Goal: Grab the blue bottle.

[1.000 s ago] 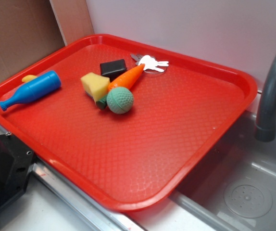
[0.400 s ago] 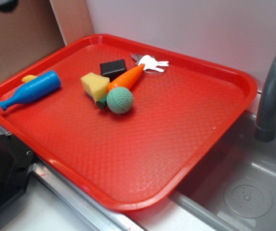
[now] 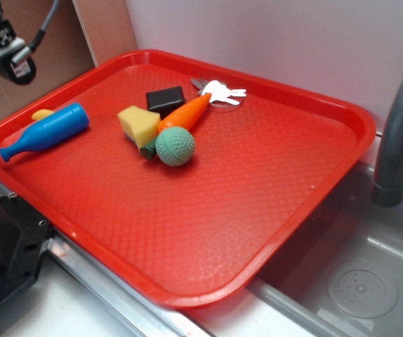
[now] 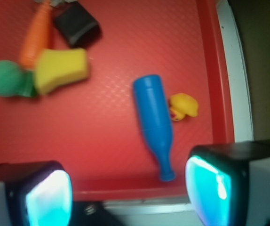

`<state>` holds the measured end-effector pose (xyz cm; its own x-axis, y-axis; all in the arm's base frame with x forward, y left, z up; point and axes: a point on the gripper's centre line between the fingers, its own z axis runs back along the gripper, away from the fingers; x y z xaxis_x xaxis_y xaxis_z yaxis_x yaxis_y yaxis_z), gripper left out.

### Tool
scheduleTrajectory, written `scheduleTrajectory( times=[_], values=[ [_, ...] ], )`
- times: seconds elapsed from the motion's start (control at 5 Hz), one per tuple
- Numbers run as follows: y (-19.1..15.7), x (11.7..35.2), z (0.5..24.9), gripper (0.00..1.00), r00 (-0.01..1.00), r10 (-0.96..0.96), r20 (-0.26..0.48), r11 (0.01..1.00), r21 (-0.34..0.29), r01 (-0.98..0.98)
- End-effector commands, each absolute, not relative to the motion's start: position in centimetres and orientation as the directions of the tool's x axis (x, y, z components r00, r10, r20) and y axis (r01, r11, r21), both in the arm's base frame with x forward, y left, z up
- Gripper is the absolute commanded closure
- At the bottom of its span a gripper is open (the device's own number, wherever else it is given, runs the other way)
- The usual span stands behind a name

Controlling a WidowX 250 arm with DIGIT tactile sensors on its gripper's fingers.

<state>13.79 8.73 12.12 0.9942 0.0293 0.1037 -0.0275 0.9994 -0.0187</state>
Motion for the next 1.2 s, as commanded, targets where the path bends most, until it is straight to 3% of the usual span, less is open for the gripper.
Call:
scheduleTrajectory(
  times=[0.0,0.4,0.6,0.8,1.0],
  values=[
    [12.9,14.7,7.4,0.0,0.999,-0.044,0.032,0.998,0.035,0.043],
    [9.4,17.7,2.5,0.0,0.994,-0.112,-0.018,0.993,0.032,0.113],
    [7.9,17.4,0.7,0.0,0.988,-0.142,-0.053,0.989,0.028,0.143],
    [6.3,17.9,1.1,0.0,0.988,-0.149,-0.043,0.988,0.019,0.15],
    [4.3,17.4,1.4,1.0,0.987,-0.151,-0.051,0.988,0.002,0.151]
  ],
)
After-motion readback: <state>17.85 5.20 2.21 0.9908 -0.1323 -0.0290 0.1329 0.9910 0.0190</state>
